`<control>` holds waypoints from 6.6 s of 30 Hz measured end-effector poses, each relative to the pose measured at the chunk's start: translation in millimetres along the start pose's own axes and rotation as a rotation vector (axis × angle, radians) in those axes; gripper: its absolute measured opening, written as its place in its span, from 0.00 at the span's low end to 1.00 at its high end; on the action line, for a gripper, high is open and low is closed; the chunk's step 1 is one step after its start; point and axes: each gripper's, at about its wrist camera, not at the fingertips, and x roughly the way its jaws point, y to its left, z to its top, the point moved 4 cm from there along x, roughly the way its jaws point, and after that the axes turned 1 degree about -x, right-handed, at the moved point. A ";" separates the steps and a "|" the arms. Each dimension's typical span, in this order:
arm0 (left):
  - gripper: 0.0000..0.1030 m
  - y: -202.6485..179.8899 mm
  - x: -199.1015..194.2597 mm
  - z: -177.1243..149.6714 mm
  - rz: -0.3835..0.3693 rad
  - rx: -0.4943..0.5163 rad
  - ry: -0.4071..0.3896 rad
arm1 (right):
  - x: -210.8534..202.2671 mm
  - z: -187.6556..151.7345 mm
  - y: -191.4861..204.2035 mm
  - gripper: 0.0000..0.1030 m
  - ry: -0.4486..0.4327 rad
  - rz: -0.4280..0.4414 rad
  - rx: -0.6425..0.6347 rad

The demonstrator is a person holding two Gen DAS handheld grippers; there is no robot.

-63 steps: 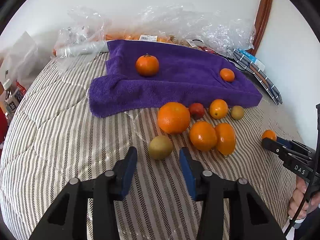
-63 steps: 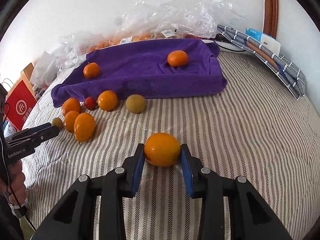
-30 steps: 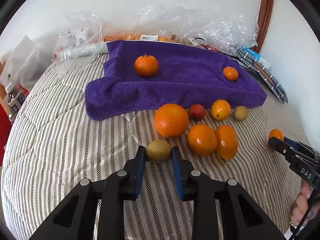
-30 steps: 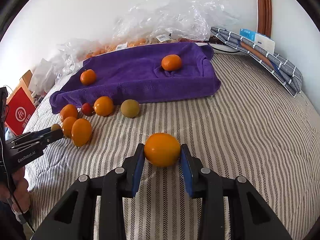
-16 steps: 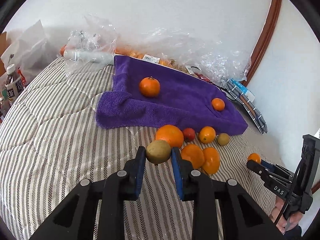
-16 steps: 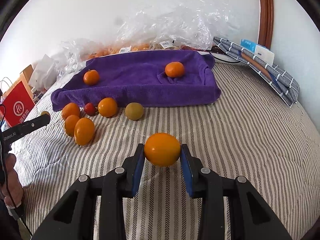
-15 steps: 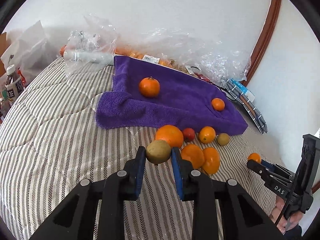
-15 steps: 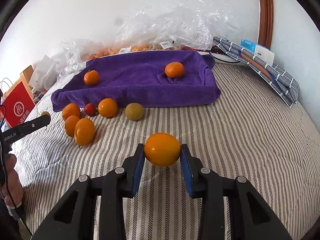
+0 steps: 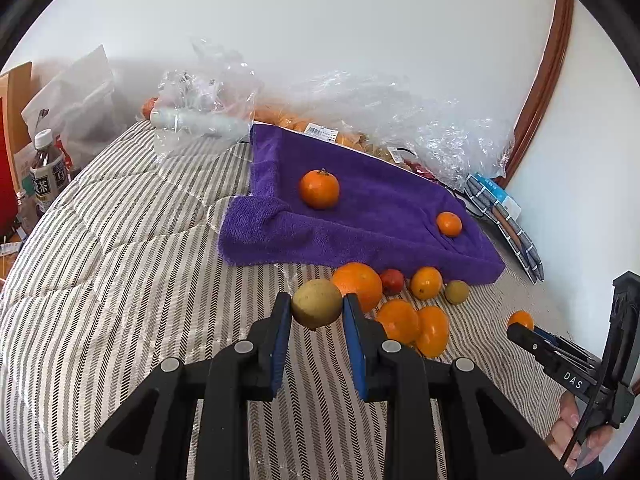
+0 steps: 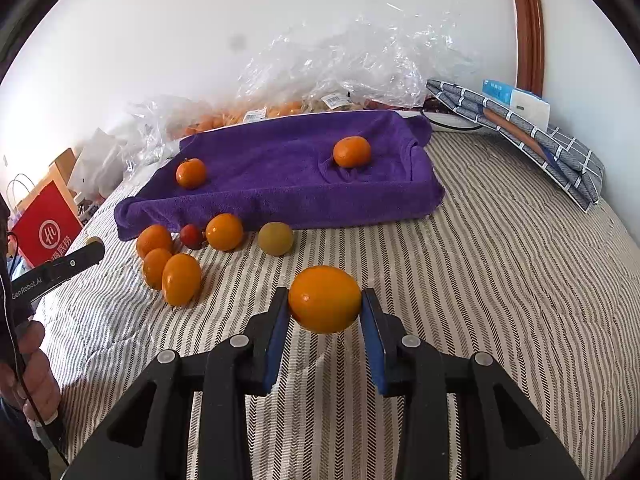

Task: Organize fruits
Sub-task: 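Carry the kiwi with the left tool while the right tool carries the oval orange, then release the kiwi by the mandarin with the left tool while the right tool releases its orange, then grasp the yellow lemon with the right tool while the left tool grasps a large orange, then carry the large orange with the left tool while the right tool carries the lemon over the towel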

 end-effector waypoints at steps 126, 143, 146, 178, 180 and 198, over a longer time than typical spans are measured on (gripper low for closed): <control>0.46 15.1 32.8 29.0 0.076 0.091 0.074 | 81.2 41.3 37.3 0.27 0.135 0.039 -0.048; 0.52 -21.9 76.0 14.1 -0.060 0.042 0.187 | 35.2 31.9 -21.7 0.28 0.015 -0.036 0.006; 0.50 -22.5 77.2 13.8 -0.060 0.034 0.179 | 36.0 33.1 -21.4 0.28 0.018 -0.029 0.003; 0.36 -18.2 42.7 24.8 0.015 0.049 -0.044 | 30.5 31.1 -29.4 0.28 -0.012 -0.049 0.059; 0.36 -16.5 40.6 25.4 0.020 0.041 -0.054 | 30.1 31.2 -29.4 0.28 -0.014 -0.045 0.060; 0.36 -14.9 36.5 27.1 0.033 0.027 -0.062 | 29.5 31.0 -31.4 0.28 -0.018 -0.041 0.076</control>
